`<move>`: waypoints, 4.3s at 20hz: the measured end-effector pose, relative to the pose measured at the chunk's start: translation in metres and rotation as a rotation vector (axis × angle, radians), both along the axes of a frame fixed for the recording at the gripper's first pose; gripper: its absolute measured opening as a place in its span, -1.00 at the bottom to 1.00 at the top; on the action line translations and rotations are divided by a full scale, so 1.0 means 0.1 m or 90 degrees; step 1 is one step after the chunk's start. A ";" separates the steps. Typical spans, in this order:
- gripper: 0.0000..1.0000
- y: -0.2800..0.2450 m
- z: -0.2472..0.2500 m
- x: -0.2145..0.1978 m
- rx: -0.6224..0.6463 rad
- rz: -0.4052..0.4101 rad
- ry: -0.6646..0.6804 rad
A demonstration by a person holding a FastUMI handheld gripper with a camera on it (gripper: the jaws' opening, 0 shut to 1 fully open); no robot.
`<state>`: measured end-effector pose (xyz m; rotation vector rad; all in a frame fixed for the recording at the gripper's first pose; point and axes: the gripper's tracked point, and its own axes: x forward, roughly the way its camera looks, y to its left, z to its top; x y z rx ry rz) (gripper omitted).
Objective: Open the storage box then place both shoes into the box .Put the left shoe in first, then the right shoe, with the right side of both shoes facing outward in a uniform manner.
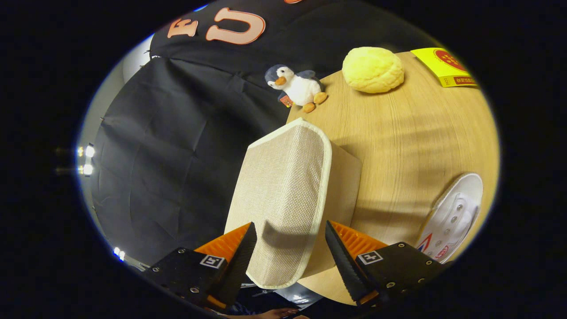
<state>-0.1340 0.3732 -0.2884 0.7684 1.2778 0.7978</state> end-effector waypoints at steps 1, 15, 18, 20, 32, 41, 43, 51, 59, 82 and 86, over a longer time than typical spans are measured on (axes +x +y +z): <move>0.86 0.03 -0.03 -0.04 0.003 0.002 0.006; 0.29 0.04 1.34 0.12 0.128 -0.043 -0.081; -0.08 0.15 1.61 0.11 0.142 -0.054 -0.094; -0.29 0.29 1.73 0.11 0.149 -0.055 -0.095; -0.64 1.17 2.16 0.21 0.178 -0.092 -0.078; -0.65 1.85 2.26 0.34 0.182 -0.090 -0.064; -0.65 2.01 2.25 0.36 0.182 -0.091 -0.057; -0.20 2.36 2.23 0.44 0.194 -0.113 -0.047; 0.49 1.88 1.88 0.58 0.079 -0.146 -0.145; 0.39 -1.98 -1.08 -0.53 -0.535 -0.224 -0.134; 0.14 -2.02 -1.31 -0.45 -0.555 -0.229 -0.141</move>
